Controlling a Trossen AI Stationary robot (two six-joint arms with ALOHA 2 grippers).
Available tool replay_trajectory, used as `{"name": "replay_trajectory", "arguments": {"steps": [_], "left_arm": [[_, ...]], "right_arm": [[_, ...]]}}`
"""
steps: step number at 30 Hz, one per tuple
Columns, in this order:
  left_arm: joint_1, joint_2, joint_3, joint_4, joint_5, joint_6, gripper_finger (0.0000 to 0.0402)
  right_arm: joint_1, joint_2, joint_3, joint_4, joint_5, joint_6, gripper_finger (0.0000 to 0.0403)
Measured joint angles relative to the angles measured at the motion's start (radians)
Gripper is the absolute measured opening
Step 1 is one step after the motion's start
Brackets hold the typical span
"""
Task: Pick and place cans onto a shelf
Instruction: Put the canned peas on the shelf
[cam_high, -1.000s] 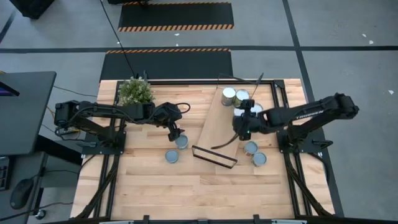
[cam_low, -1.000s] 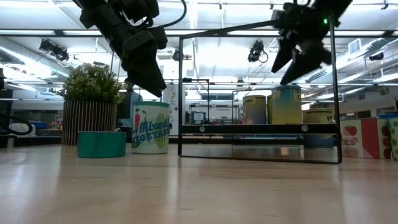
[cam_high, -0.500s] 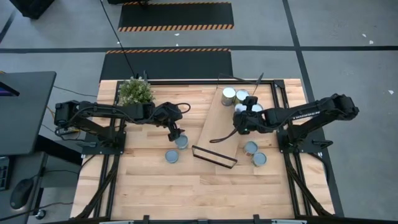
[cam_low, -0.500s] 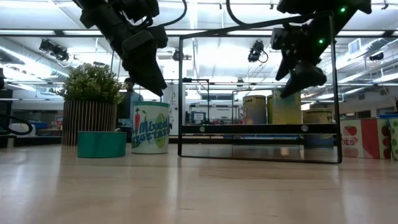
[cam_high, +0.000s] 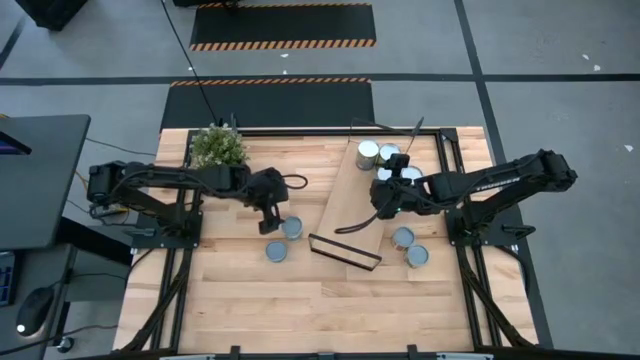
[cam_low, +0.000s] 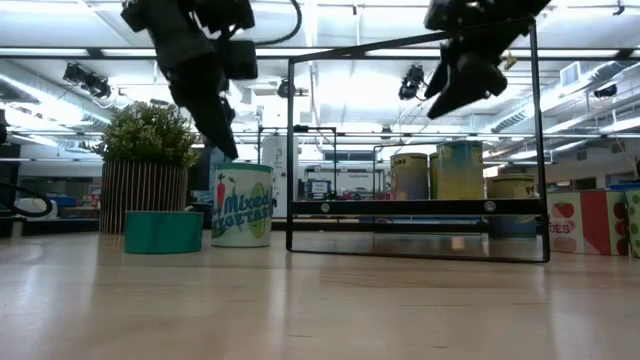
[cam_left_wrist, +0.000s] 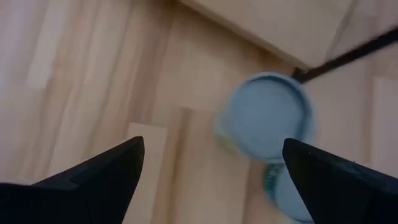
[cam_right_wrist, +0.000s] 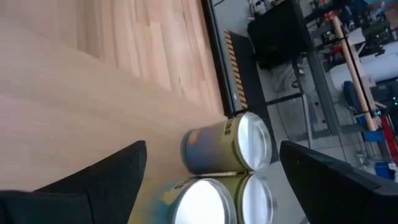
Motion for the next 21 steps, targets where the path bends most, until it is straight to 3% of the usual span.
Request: {"name": "replay_trajectory", "arguments": {"steps": [6, 14, 21], "left_arm": [[-0.061, 0.0, 0.053, -0.155, 0.0, -0.042, 0.0388], [-0.133, 0.0, 0.053, -0.157, 0.003, -0.127, 0.0388], [-0.136, 0.0, 0.053, -0.157, -0.041, -0.13, 0.0388]], "right_arm": [[0.016, 0.0, 0.007, -0.091, 0.002, 0.064, 0.0375], [0.115, -0.048, 0.007, -0.354, -0.016, 0.367, 0.0375], [0.137, -0.151, 0.007, -0.537, -0.1, 0.616, 0.0375]]}}
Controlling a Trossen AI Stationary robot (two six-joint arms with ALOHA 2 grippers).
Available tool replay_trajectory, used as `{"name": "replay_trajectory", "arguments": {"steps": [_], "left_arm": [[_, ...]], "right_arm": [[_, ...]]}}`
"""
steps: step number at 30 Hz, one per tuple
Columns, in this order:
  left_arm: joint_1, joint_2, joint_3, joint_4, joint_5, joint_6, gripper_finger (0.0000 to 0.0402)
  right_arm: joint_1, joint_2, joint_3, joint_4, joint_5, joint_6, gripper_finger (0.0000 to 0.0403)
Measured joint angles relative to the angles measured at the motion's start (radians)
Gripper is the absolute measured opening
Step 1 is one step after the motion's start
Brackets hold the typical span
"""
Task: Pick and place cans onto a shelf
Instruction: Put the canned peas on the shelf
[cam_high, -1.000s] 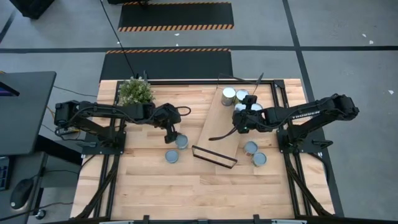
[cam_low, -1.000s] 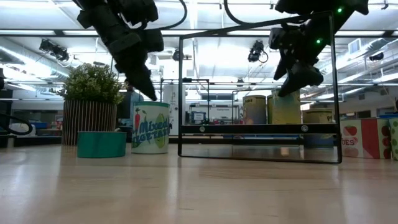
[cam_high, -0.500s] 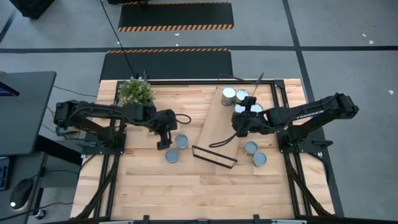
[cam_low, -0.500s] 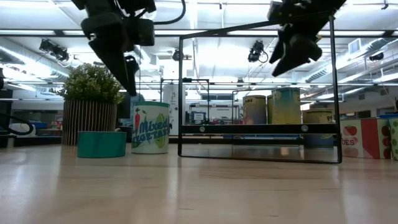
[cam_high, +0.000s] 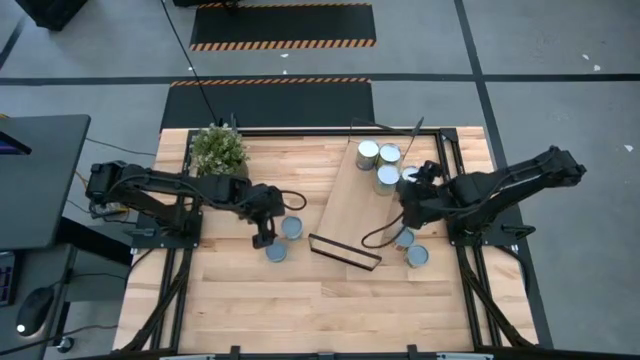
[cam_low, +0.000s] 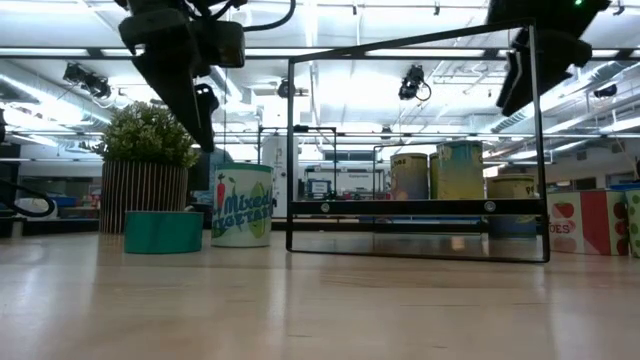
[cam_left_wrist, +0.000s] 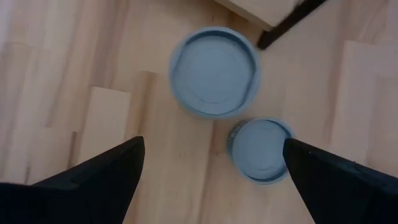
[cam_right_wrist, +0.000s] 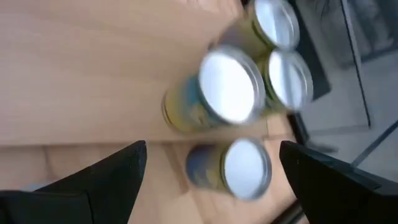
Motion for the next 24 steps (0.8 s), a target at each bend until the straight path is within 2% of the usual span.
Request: {"name": "replay_trajectory", "arguments": {"steps": [3, 7, 11, 19, 24], "left_arm": [[0.002, 0.0, 0.0, 0.0, -0.037, 0.001, 0.0388], [0.002, 0.0, 0.0, 0.0, -0.043, 0.001, 0.0388], [0.001, 0.0, 0.0, 0.0, -0.049, 0.002, 0.0388], [-0.002, 0.0, 0.0, 0.0, -0.06, 0.001, 0.0388], [-0.002, 0.0, 0.0, 0.0, -0.06, 0.001, 0.0388]], "right_arm": [[-0.04, -0.03, 0.0, -0.049, -0.073, 0.01, 0.0375], [-0.146, -0.041, 0.0, -0.074, -0.169, -0.058, 0.0375], [-0.279, -0.031, -0.01, -0.031, -0.262, -0.172, 0.0374], [-0.505, -0.03, -0.07, 0.057, -0.335, -0.361, 0.0374], [-0.623, -0.026, -0.078, 0.094, -0.448, -0.488, 0.0381]]}}
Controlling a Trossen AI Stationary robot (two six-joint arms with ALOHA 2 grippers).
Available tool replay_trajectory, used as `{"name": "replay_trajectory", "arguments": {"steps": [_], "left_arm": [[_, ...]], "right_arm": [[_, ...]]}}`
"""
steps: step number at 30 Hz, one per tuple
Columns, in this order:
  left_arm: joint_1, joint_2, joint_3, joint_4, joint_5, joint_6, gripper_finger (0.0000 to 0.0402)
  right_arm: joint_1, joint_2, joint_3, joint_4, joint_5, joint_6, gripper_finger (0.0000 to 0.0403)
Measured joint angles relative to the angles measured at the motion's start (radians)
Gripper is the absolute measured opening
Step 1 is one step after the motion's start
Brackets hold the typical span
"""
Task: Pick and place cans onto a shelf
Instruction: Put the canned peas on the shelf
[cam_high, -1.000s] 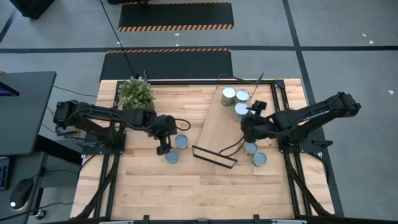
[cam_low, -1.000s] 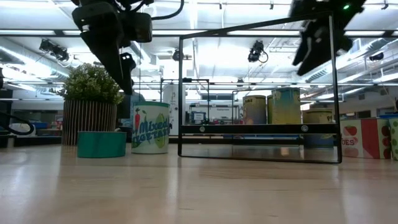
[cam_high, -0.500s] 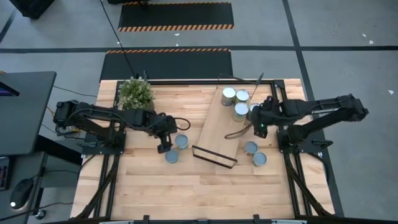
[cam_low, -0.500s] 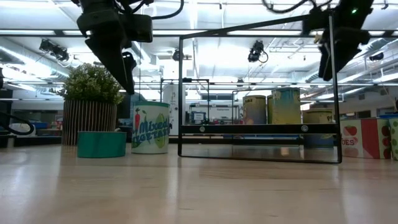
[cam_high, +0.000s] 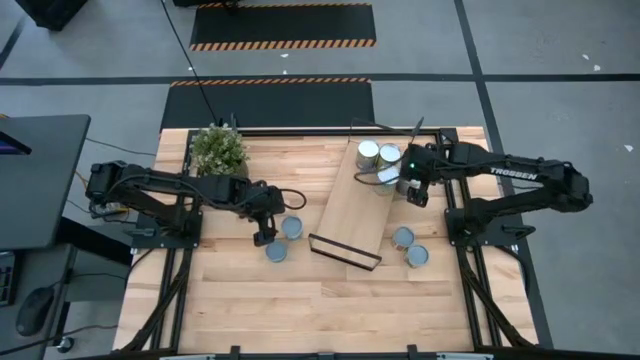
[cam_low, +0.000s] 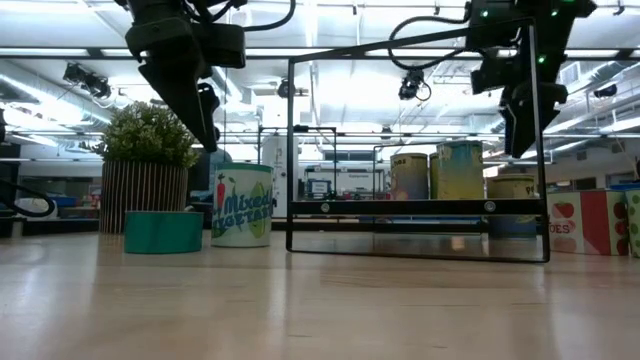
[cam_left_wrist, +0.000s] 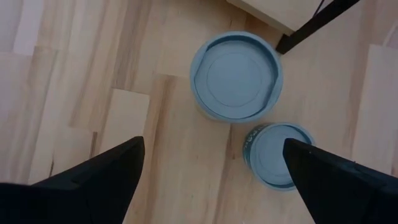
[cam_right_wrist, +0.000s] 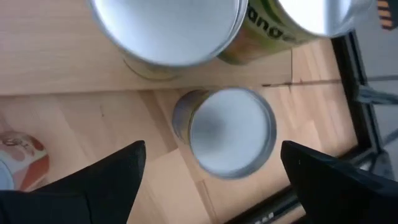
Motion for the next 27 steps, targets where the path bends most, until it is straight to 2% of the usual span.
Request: {"name": "replay_trajectory", "arguments": {"steps": [8, 18, 27], "left_arm": [[0.0, 0.0, 0.0, 0.005, 0.0, 0.0, 0.0388], [0.0, 0.0, 0.0, 0.003, 0.0, 0.0, 0.0388], [0.0, 0.0, -0.001, 0.004, 0.0, 0.0, 0.0388]], "right_arm": [[-0.096, 0.062, 0.0, 0.038, -0.016, -0.18, 0.0398], [-0.132, 0.131, 0.0, 0.055, -0.01, -0.268, 0.04], [-0.214, 0.156, 0.0, 0.074, -0.073, -0.296, 0.04]]}}
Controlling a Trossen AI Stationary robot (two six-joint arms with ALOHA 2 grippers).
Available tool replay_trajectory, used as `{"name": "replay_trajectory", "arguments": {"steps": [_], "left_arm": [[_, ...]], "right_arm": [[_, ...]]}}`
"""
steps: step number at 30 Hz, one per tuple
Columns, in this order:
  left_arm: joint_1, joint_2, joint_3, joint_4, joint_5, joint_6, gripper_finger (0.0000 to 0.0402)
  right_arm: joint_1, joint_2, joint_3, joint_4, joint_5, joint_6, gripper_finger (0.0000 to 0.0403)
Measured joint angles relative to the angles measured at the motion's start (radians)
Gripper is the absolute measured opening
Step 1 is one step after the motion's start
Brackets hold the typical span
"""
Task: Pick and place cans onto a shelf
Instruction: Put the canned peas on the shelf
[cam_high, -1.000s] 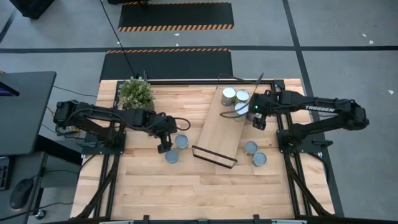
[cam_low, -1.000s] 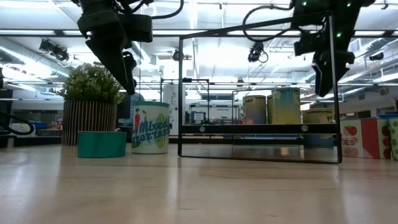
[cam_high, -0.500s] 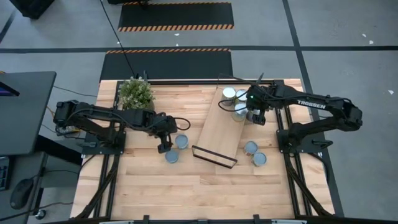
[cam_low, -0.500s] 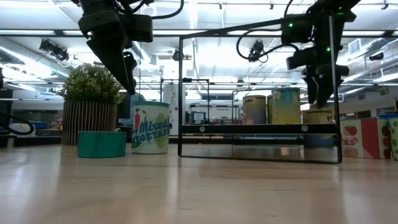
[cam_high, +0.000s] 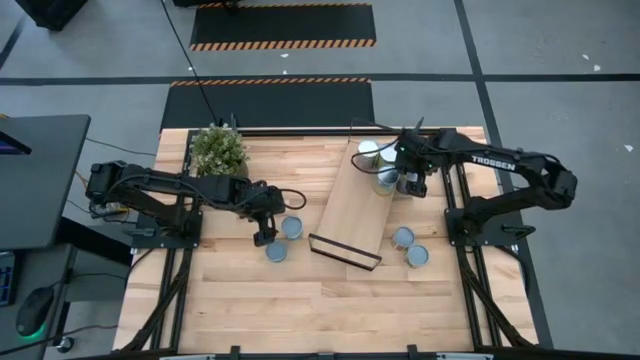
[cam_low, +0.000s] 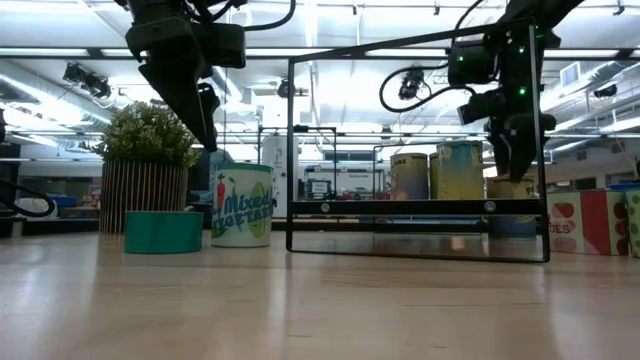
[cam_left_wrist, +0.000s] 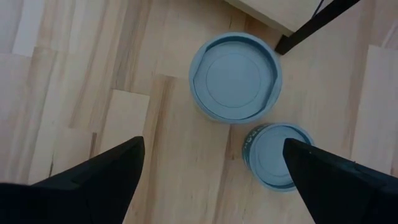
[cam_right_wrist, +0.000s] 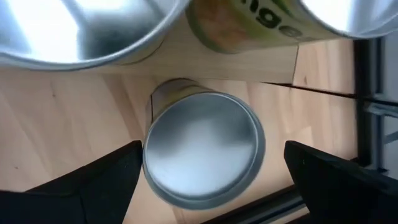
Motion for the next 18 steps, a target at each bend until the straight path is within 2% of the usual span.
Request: {"name": "replay_trajectory", "arguments": {"steps": [11, 18], "left_arm": [[0.0, 0.0, 0.0, 0.0, 0.0, 0.0, 0.0388], [0.0, 0.0, 0.0, 0.009, 0.0, 0.001, 0.0388]], "right_arm": [[-0.029, 0.039, -0.039, 0.04, -0.025, -0.041, 0.0397], [-0.023, 0.039, -0.087, 0.063, -0.028, 0.017, 0.036]]}}
